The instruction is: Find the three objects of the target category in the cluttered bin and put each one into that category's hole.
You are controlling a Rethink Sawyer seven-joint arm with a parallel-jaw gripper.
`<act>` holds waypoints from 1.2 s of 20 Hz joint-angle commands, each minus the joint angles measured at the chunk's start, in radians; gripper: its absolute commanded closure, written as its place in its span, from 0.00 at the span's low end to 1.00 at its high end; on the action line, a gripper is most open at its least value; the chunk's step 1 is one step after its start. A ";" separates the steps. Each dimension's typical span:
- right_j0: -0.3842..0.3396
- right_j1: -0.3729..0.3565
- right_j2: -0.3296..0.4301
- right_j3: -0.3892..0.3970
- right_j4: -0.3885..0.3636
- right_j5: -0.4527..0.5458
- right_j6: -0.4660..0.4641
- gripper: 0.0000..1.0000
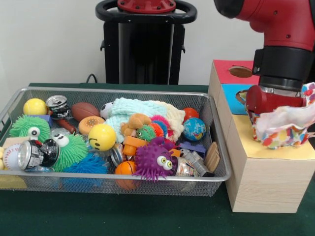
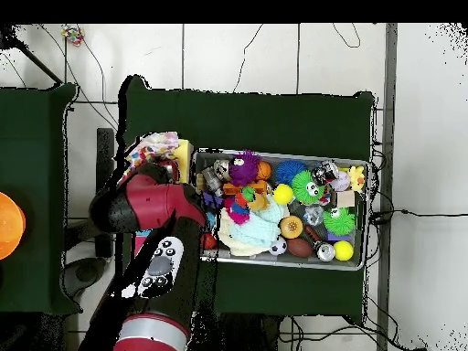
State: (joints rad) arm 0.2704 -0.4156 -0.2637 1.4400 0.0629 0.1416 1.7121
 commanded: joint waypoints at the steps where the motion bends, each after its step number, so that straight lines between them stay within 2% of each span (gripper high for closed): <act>1: -0.044 0.157 0.154 0.171 -0.002 0.093 0.150 1.00; 15: -0.040 0.160 0.146 0.159 0.004 0.108 0.152 1.00; 24: -0.031 0.098 0.134 0.179 0.005 0.141 0.147 1.00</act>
State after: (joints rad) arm 0.2526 -0.4001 -0.2388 1.4452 0.0722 0.1414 1.7121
